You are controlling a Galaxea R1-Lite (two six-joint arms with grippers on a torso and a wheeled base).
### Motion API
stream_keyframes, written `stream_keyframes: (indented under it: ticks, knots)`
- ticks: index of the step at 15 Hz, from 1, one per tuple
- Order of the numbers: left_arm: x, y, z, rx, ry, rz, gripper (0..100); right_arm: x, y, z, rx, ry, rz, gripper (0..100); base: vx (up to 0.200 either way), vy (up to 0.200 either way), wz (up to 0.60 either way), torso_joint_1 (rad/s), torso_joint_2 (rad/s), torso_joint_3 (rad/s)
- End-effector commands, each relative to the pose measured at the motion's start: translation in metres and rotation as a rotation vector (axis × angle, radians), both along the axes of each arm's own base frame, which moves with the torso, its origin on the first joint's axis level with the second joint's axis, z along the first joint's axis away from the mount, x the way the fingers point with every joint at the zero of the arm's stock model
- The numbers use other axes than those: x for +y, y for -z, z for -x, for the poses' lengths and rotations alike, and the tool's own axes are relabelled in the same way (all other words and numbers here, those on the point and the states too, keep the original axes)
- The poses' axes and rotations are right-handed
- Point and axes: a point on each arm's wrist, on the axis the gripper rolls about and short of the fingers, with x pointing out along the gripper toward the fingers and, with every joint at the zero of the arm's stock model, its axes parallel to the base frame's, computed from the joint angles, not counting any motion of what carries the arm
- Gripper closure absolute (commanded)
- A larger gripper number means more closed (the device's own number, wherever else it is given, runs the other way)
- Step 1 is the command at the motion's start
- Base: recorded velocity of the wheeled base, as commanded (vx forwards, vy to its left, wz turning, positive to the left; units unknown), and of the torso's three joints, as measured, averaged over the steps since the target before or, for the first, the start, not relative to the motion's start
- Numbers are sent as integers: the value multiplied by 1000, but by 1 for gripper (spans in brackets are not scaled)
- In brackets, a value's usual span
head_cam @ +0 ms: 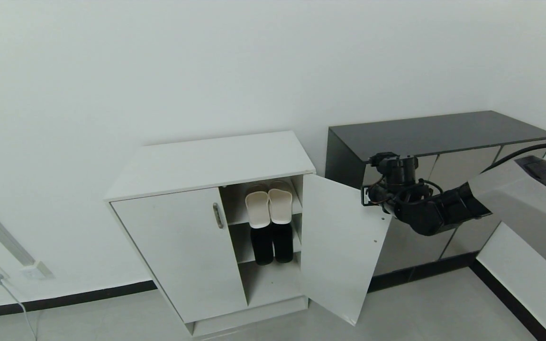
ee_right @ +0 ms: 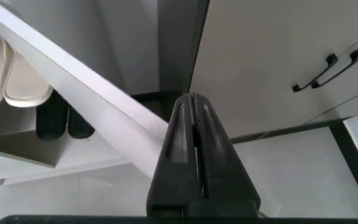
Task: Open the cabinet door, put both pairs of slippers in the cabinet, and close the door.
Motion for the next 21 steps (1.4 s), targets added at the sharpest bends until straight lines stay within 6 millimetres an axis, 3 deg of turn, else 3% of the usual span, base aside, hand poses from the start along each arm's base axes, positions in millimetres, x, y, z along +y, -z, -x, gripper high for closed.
stream_keyframes:
  ticks: [1, 6, 10, 17, 21]
  knots:
    - [0, 0, 0, 1, -1, 1, 100, 1, 4, -1, 11, -3, 5, 100, 0, 0, 0, 0, 0, 0]
    - [0, 0, 0, 1, -1, 1, 100, 2, 5, 2, 33, -4, 13, 100, 0, 0, 0, 0, 0, 0]
    - [0, 0, 0, 1, -1, 1, 100, 11, 1, 16, 45, -33, 18, 100, 0, 0, 0, 0, 0, 0]
    - [0, 0, 0, 0, -1, 1, 100, 79, -24, 107, 72, -246, -53, 100, 0, 0, 0, 0, 0, 0]
    - [0, 0, 0, 0, -1, 1, 100, 78, -39, 126, 46, -293, -78, 100, 0, 0, 0, 0, 0, 0]
